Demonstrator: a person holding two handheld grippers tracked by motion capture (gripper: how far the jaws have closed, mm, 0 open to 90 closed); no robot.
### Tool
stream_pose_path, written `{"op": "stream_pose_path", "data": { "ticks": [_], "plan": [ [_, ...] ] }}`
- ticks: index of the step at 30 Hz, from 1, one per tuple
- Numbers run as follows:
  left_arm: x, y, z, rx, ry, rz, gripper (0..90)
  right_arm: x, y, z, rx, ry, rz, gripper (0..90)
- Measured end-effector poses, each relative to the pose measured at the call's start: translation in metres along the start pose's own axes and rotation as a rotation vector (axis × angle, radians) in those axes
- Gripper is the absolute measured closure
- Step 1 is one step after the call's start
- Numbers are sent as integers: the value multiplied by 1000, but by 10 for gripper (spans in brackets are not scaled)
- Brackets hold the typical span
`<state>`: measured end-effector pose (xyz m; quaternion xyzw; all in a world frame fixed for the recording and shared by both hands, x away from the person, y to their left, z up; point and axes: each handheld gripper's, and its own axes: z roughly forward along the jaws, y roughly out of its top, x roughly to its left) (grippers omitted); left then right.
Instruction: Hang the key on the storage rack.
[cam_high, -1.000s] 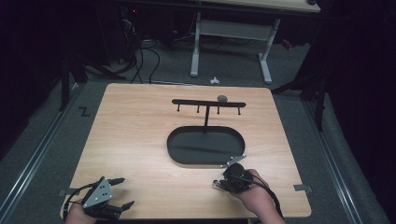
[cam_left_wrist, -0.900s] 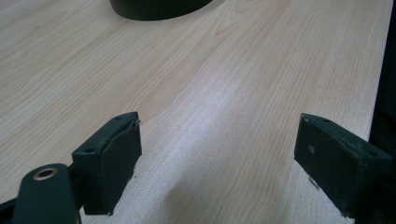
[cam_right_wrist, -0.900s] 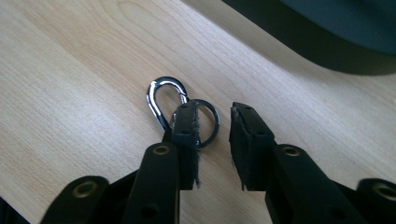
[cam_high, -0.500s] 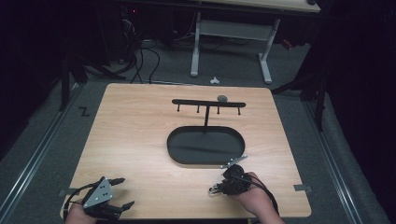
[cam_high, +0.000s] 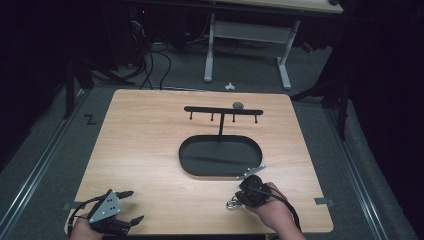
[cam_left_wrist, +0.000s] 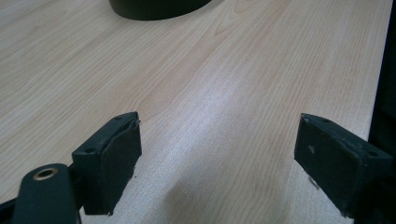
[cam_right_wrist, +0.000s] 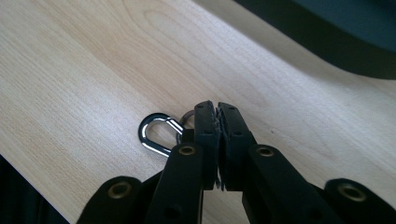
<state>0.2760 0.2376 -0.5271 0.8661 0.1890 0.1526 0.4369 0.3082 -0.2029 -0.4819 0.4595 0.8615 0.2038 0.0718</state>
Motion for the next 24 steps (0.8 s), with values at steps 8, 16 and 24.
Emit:
{"op": "stream_pose_path", "data": {
  "ticks": [8, 16, 24],
  "plan": [
    [0, 0, 0, 1, -1, 1, 154, 1, 2, -7, -30, -19, -6, 886],
    [0, 0, 0, 1, -2, 0, 154, 2, -1, 0, 4, -12, -12, 852],
    [0, 0, 0, 1, -3, -2, 154, 2, -4, 5, 23, -24, 18, 882]
  ]
}}
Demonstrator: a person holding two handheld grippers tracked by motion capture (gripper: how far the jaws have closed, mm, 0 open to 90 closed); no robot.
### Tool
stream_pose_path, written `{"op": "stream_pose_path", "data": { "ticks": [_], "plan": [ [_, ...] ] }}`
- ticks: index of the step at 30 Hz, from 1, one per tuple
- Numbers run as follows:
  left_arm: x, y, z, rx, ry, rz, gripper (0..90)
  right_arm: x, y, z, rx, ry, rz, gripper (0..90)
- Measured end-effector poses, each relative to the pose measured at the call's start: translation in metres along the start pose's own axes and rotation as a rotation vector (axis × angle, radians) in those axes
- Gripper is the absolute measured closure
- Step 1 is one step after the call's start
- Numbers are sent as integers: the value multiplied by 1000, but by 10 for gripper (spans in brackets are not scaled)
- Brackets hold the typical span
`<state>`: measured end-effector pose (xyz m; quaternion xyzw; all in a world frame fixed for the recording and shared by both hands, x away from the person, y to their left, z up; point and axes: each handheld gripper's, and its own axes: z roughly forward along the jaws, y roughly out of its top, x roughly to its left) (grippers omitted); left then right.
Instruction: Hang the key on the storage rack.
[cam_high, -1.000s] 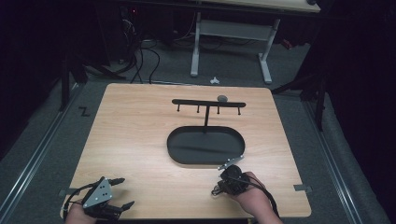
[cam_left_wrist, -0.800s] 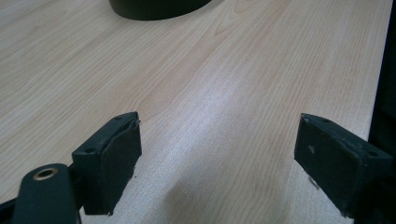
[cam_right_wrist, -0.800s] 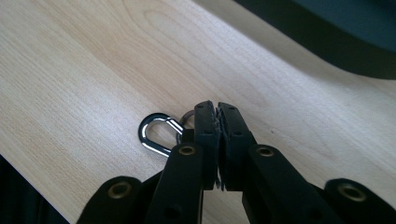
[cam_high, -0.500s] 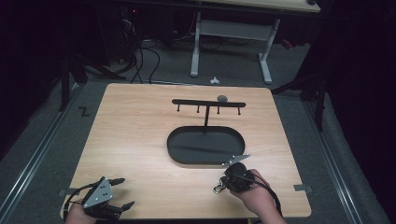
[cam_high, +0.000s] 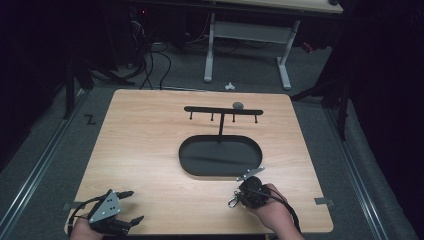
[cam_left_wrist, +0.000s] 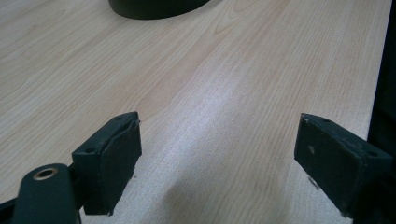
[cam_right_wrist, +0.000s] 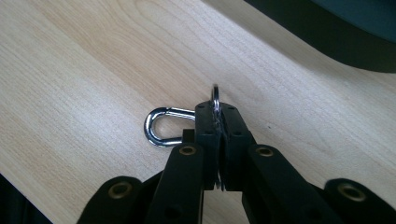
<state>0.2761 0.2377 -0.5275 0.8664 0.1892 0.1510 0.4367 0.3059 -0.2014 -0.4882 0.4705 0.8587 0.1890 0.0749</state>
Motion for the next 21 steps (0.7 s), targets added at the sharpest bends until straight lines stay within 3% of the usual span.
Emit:
{"op": "stream_pose_path", "data": {
  "ticks": [1, 4, 8, 21],
  "plan": [
    [0, 0, 0, 0, 0, 0, 154, -2, 1, -2, -10, -2, -23, 884],
    [0, 0, 0, 0, 1, 1, 154, -1, 2, -5, -11, -1, -7, 884],
    [0, 0, 0, -1, 3, 3, 154, -3, 6, -13, -29, 6, -29, 884],
    [0, 0, 0, 1, 1, 2, 154, -18, 14, -44, -73, -31, 6, 883]
  ]
}}
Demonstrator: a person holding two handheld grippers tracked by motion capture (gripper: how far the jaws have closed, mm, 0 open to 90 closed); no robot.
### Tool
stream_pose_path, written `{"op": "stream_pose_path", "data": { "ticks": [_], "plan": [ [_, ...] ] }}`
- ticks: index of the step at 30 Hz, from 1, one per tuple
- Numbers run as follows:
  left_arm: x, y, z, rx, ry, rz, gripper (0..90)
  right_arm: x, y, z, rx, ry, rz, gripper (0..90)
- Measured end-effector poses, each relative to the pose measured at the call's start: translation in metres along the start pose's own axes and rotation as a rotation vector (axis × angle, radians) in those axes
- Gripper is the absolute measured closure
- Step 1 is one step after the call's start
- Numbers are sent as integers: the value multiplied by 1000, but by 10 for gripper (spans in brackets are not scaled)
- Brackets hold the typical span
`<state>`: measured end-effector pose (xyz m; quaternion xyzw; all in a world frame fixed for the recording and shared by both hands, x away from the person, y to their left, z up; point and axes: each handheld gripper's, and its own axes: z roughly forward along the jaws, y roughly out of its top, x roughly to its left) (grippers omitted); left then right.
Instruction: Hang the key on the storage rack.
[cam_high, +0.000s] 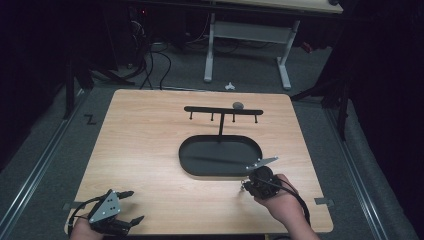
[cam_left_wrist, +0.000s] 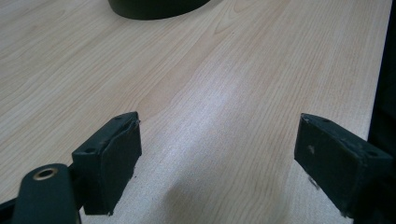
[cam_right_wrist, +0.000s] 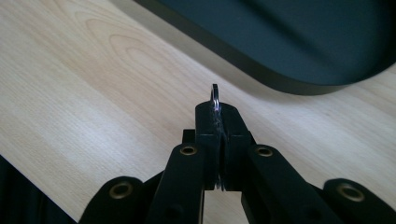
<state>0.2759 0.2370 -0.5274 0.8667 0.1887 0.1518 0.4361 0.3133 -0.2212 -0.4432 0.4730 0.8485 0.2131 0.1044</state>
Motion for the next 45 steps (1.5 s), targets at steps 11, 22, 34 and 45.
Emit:
{"op": "stream_pose_path", "data": {
  "ticks": [11, 22, 34, 45],
  "plan": [
    [0, 0, 1, 2, -3, 1, 154, -18, 0, -14, -14, -27, 33, 883],
    [0, 0, 0, 0, 0, -1, 154, -38, 7, -31, -49, -51, 74, 883],
    [0, 1, 2, -1, 0, 1, 154, -50, 23, -46, -87, -73, 85, 883],
    [0, 0, 0, -4, -1, -2, 154, -53, 50, -56, -106, -90, 81, 884]
  ]
}}
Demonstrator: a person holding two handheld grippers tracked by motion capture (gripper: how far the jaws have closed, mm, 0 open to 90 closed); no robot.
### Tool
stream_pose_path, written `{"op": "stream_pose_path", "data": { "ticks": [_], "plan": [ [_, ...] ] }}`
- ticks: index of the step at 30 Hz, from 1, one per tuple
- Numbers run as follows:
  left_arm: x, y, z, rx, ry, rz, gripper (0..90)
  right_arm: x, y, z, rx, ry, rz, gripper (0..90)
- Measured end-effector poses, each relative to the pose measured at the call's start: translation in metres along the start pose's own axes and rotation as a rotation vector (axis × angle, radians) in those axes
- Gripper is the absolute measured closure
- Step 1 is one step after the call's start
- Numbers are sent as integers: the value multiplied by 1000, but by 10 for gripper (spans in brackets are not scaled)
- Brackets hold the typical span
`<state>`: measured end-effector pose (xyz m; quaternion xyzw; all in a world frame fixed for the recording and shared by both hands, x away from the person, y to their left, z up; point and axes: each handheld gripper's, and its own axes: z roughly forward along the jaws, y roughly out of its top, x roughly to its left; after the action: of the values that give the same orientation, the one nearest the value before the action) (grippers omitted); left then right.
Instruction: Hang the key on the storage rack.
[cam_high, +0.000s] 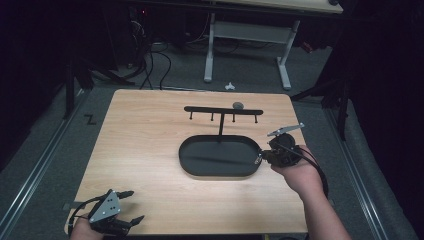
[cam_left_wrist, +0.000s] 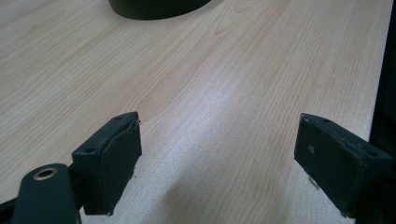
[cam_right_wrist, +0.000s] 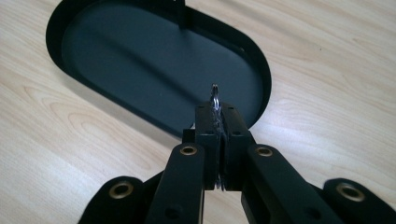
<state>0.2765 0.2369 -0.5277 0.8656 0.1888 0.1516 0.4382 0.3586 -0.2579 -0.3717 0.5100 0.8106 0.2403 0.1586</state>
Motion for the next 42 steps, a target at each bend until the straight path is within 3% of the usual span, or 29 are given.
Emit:
{"op": "stream_pose_path", "data": {
  "ticks": [42],
  "plan": [
    [0, -3, -5, -4, 10, -10, 154, -10, 71, -5, -63, -22, 29, 884]
  ]
}}
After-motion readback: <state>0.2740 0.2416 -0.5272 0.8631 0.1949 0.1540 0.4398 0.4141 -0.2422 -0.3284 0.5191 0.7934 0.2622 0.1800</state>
